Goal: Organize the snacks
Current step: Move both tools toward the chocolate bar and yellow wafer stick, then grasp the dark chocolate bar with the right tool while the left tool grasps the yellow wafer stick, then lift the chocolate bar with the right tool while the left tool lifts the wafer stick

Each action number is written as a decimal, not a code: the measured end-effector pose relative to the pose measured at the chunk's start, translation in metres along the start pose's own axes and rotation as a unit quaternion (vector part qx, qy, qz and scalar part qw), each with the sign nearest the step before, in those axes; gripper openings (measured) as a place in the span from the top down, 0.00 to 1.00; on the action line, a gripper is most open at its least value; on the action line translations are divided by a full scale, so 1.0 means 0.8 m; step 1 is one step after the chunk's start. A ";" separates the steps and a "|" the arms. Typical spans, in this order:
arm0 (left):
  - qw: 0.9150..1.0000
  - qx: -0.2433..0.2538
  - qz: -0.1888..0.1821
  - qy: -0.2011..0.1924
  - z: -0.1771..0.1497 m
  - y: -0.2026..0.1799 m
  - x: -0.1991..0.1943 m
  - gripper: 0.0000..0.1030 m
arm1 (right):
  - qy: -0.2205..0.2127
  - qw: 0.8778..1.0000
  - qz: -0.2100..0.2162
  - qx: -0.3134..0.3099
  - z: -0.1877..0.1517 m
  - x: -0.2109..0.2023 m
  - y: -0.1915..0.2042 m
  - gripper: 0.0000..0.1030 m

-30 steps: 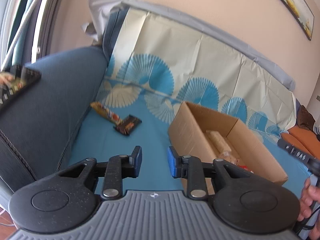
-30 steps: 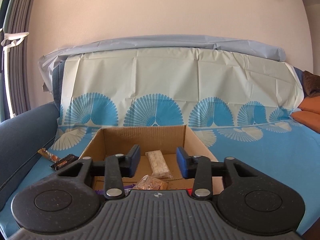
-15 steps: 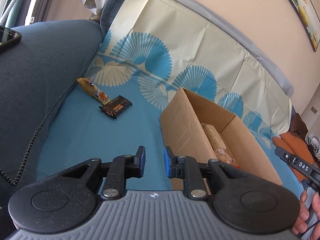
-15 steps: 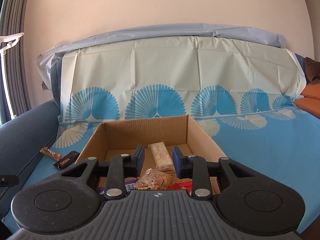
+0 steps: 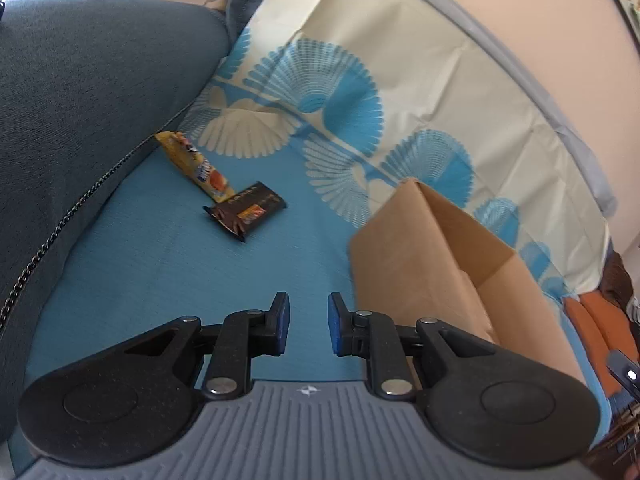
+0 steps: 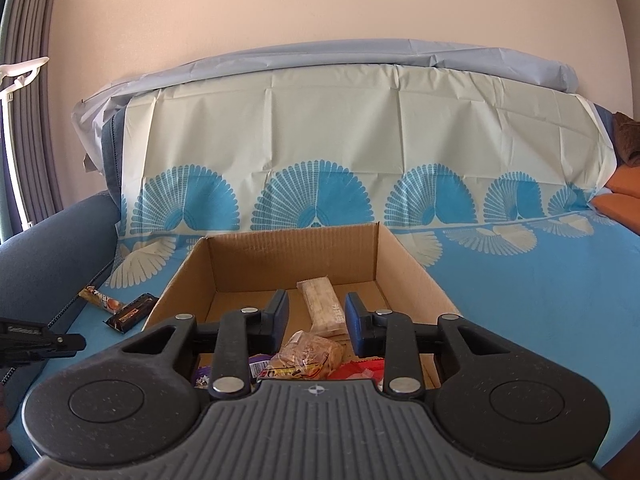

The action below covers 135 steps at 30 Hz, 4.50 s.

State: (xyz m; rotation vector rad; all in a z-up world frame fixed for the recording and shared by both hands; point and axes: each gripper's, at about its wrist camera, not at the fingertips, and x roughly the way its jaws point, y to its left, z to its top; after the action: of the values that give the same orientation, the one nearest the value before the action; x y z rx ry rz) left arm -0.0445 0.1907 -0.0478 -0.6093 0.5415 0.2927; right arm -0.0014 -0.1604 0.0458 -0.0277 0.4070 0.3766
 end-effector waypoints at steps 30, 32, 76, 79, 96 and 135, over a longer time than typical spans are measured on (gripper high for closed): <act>0.955 -0.253 0.124 -0.089 0.062 0.113 0.068 0.79 | 0.208 0.960 0.183 -0.032 0.082 0.266 0.269 0.78; 0.952 -0.256 0.135 -0.096 0.061 0.115 0.064 0.79 | 0.233 0.958 0.164 -0.035 0.064 0.297 0.290 0.60; 0.957 -0.219 0.170 -0.084 0.115 0.108 0.163 0.24 | 0.239 0.962 0.105 -0.080 0.097 0.266 0.245 0.61; 0.957 -0.208 0.182 -0.087 0.117 0.107 0.175 0.25 | 0.230 0.964 0.106 -0.082 0.103 0.247 0.230 0.61; 0.987 -0.085 0.109 -0.079 0.097 0.086 0.110 0.89 | 0.179 0.969 0.155 -0.066 0.119 0.124 0.193 0.61; 0.967 0.084 0.053 0.236 0.009 0.070 -0.015 0.88 | 0.235 0.930 0.232 -0.164 -0.133 0.011 0.242 0.61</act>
State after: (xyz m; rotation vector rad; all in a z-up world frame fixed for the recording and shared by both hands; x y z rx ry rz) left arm -0.0747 0.2377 -0.0624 -0.4843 1.0505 0.1979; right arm -0.1046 0.0122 -0.0461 -0.3583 0.8264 0.9114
